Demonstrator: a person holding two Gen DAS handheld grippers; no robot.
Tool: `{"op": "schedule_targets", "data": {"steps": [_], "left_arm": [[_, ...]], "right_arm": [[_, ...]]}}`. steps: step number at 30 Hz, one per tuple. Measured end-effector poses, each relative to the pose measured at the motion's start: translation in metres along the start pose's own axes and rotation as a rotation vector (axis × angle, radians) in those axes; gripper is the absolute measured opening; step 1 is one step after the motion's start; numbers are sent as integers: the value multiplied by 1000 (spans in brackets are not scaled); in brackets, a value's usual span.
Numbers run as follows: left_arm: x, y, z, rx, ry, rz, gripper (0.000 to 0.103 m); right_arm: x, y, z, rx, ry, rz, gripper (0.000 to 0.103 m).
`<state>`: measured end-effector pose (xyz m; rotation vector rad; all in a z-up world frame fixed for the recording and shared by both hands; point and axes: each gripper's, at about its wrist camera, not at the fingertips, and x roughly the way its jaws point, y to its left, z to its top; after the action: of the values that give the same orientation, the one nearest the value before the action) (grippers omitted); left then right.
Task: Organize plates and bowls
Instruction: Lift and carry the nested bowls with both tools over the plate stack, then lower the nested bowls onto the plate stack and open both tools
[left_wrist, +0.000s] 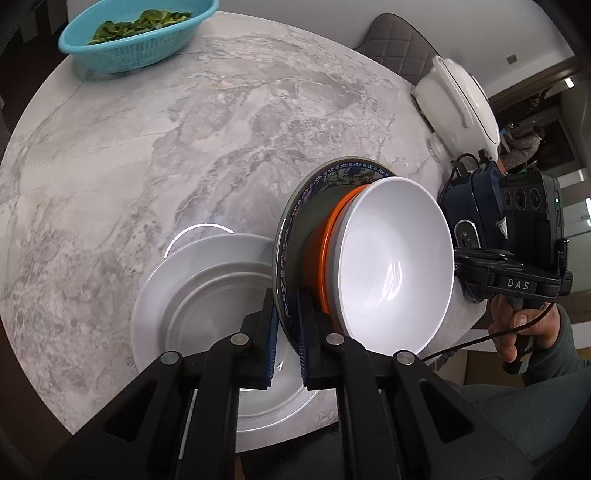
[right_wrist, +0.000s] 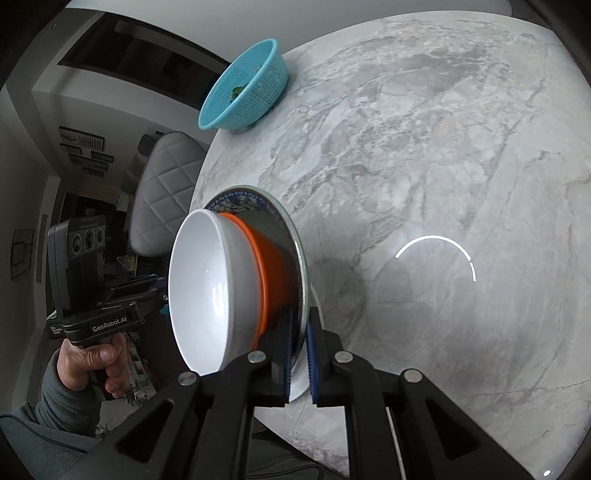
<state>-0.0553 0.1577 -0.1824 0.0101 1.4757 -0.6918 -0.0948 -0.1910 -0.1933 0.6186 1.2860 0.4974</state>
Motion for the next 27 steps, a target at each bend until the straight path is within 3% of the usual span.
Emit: {"op": "schedule_targets", "data": {"steps": [12,27], "left_arm": [[-17,65,-73,-138,-1,13,7],[17,89,-90,-162,31,-2,7]], "right_arm": [[61,46,-15,-69,122,22,9],[103,42,-29,-39,180,-37,9]]}}
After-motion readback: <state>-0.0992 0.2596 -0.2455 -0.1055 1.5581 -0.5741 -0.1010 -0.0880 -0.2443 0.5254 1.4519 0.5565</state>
